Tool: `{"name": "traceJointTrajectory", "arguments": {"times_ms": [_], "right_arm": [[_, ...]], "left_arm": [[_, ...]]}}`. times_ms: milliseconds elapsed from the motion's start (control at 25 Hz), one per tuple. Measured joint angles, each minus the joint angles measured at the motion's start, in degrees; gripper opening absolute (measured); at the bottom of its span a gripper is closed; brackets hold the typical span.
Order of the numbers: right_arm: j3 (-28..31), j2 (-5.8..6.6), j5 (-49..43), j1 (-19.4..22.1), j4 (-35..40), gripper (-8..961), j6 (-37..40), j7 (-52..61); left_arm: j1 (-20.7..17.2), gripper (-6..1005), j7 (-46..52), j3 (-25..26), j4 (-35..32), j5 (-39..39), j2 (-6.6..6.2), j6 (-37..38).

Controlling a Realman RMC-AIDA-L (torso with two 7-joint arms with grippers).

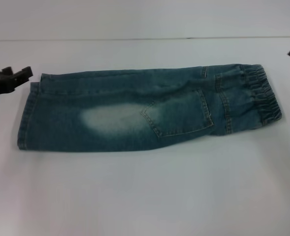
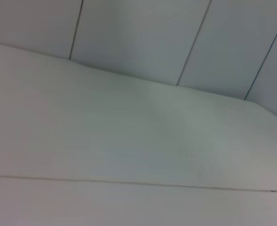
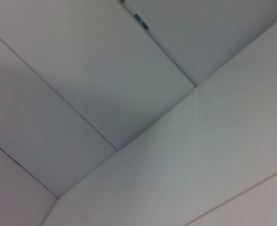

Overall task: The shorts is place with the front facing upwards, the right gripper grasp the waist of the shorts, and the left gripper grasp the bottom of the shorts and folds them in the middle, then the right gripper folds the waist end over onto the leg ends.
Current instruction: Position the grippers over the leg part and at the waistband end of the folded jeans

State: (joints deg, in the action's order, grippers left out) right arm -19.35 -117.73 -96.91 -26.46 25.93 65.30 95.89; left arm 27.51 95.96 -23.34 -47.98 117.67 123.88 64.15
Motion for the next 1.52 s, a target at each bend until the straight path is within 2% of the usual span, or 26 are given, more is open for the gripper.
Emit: {"name": "traceJointTrajectory", "arguments": {"times_ms": [160,280,440,600,1000,1520], "right_arm": [[-0.14,1.19,0.43,3.07,0.56,698,5.11,0.08],[-0.50,1.35,-0.48,4.33,1.22,762,6.53,0.09],[-0.72,1.58,-4.37,5.84,2.17,848,7.51,0.10],[-0.75,2.02,-9.55,5.08,2.28,934,7.91,0.12],[-1.86,1.45,-14.87,0.24,2.55,926,3.31,0.48],[-12.52,1.36,-15.29,-2.86,2.61,919,-3.56,7.09]], "left_arm": [[-2.54,558,0.87,0.01,-3.59,-0.68,0.12,3.22],[-4.40,691,0.22,0.02,-4.70,-3.35,0.28,6.16],[-5.90,686,-2.51,-0.03,-3.91,-8.14,0.36,10.57],[-5.83,683,-5.07,-0.18,-1.81,-9.27,0.40,14.31],[-4.50,681,-6.25,-4.71,1.74,-9.35,0.35,13.41],[-3.57,678,-6.30,-7.05,2.56,-9.70,0.40,13.76]]}}
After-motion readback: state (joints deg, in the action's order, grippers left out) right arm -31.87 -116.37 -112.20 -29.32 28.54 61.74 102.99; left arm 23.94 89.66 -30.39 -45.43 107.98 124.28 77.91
